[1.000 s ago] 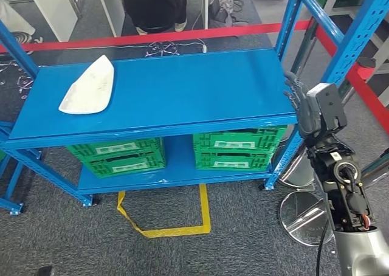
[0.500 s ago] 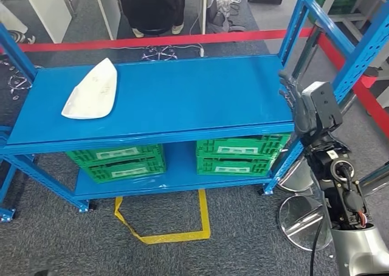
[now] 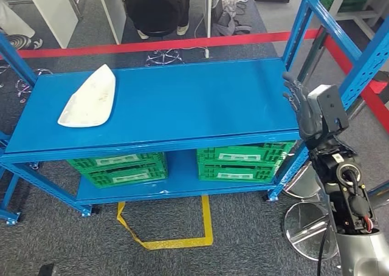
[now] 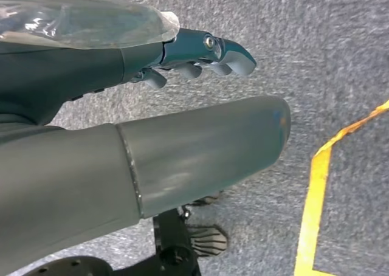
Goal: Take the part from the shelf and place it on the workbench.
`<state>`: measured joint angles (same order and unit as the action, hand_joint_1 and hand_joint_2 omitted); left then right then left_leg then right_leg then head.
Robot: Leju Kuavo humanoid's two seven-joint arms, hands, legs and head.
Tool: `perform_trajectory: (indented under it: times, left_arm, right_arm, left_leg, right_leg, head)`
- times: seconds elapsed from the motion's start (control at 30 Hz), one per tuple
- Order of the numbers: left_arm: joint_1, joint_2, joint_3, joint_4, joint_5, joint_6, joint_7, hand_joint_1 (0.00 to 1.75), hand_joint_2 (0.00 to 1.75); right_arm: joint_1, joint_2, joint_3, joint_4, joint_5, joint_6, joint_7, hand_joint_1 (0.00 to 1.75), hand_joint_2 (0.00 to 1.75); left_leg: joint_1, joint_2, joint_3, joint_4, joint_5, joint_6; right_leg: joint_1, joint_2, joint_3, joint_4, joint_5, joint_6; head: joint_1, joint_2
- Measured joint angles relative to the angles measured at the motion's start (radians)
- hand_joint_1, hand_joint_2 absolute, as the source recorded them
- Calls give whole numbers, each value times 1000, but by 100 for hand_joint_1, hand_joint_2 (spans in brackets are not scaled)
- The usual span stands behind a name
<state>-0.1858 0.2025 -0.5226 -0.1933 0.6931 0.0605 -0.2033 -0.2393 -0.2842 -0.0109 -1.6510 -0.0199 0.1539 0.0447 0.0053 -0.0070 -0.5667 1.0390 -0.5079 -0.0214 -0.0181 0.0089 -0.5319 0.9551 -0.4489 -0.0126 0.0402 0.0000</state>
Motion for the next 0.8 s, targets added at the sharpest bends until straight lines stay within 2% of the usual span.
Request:
perform_trajectory:
  times: [0.07,0.1,0.13,0.17,0.23,0.27,0.3,0.33,0.4,0.47,0.53,0.57,0.6,0.63,0.67,0.7,0.73,0.77,0.8]
  left_arm:
    - [-1,0,0,0,-1,0,0,0,0]
    - [1,-1,0,0,-1,0,0,0,0]
    - [3,-1,0,0,-1,0,0,0,0]
    - [5,-1,0,0,0,0,0,0,0]
    - [5,1,0,0,2,0,0,0,0]
    - [4,2,0,0,4,0,0,0,0]
    - [3,2,0,0,5,0,0,0,0]
    - [3,3,0,0,5,0,0,0,0]
    - [3,2,0,0,6,0,0,0,0]
    - [3,2,0,0,6,0,0,0,0]
    - [4,3,0,0,6,0,0,0,0]
    - [5,2,0,0,6,0,0,0,0]
    - [5,2,0,0,6,0,0,0,0]
    - [6,2,0,0,6,0,0,0,0]
    - [7,2,0,0,6,0,0,0,0]
    - [7,1,0,0,6,0,0,0,0]
    - [7,1,0,0,6,0,0,0,0]
    - [6,1,0,0,6,0,0,0,0]
    - [5,0,0,0,6,0,0,0,0]
  right_arm:
    - [-1,0,1,-1,-2,7,0,0,0]
    - [0,0,2,-1,-3,10,0,0,0]
    - [0,0,3,-1,-3,12,0,0,0]
    - [-1,0,4,-1,-3,14,-1,0,0]
    - [-3,0,5,-1,-3,19,-2,0,0]
    - [-5,0,6,-1,-4,21,-4,0,0]
    - [-8,0,7,-1,-5,24,-5,0,0]
    - [-11,0,7,-1,-6,27,-6,0,0]
    - [-15,0,8,-1,-10,31,-9,0,0]
    - [-18,0,9,-1,-11,33,-10,0,0]
    - [-20,0,9,0,-12,33,-11,0,0]
    - [-20,0,9,0,-12,33,-11,0,0]
    - [-18,0,10,1,-12,33,-11,0,0]
    - [-17,0,10,2,-12,33,-11,0,0]
    - [-16,0,11,3,-12,33,-11,0,0]
    - [-16,0,11,3,-12,33,-11,0,0]
    - [-17,0,12,3,-12,33,-11,0,0]
    - [-18,0,12,3,-12,33,-11,0,0]
    - [-18,0,12,3,-12,33,-11,0,0]
  left_leg:
    - [3,0,-85,147,-49,-9]
    - [4,1,-122,199,-57,-11]
    - [4,1,-143,216,-46,-12]
    - [5,1,-141,190,-17,-11]
    - [4,2,-90,51,68,-4]
    - [2,4,-61,-17,95,1]
    - [0,4,-41,-62,108,6]
    - [-2,5,-32,-81,107,12]
    - [-3,2,-28,-87,101,24]
    - [1,0,-17,-95,99,37]
    - [1,-1,-4,-99,93,48]
    - [0,-2,0,-99,89,52]
    - [0,-3,5,-99,85,54]
    - [-1,-5,11,-99,80,54]
    - [-1,-8,18,-98,74,53]
    - [-1,-11,27,-98,68,51]
    - [-1,-14,37,-98,62,49]
    - [-3,-17,43,-97,55,45]
    - [-4,-20,46,-95,51,41]
  right_leg:
    - [1,-2,5,-1,-5,-7]
    - [1,-3,8,-1,-9,-8]
    - [1,-3,11,-1,-12,-8]
    - [1,-2,16,-1,-17,-7]
    - [1,-2,30,-1,-27,-3]
    - [2,-1,35,-1,-33,2]
    - [4,-1,38,-1,-38,6]
    - [6,0,40,-3,-42,12]
    - [7,-1,44,-7,-48,22]
    - [5,-3,34,22,-70,33]
    - [4,-3,-20,137,-121,39]
    - [4,-3,-62,214,-148,41]
    - [4,-3,-99,276,-162,43]
    - [4,-3,-124,305,-157,43]
    - [4,-3,-130,294,-132,43]
    - [4,-3,-114,242,-90,40]
    - [5,-1,-88,167,-42,36]
    - [6,2,-60,99,-8,32]
    - [8,5,-37,47,10,27]
  head:
    - [-11,0]
    - [-14,0]
    - [-15,0]
    - [-17,0]
    - [-20,0]
    - [-22,0]
    - [-23,0]
    - [-24,0]
    - [-23,0]
    - [-18,0]
    - [-9,0]
    - [-5,0]
    - [-1,0]
    - [2,0]
    - [4,0]
    - [8,0]
    - [12,0]
    - [15,0]
    - [16,0]
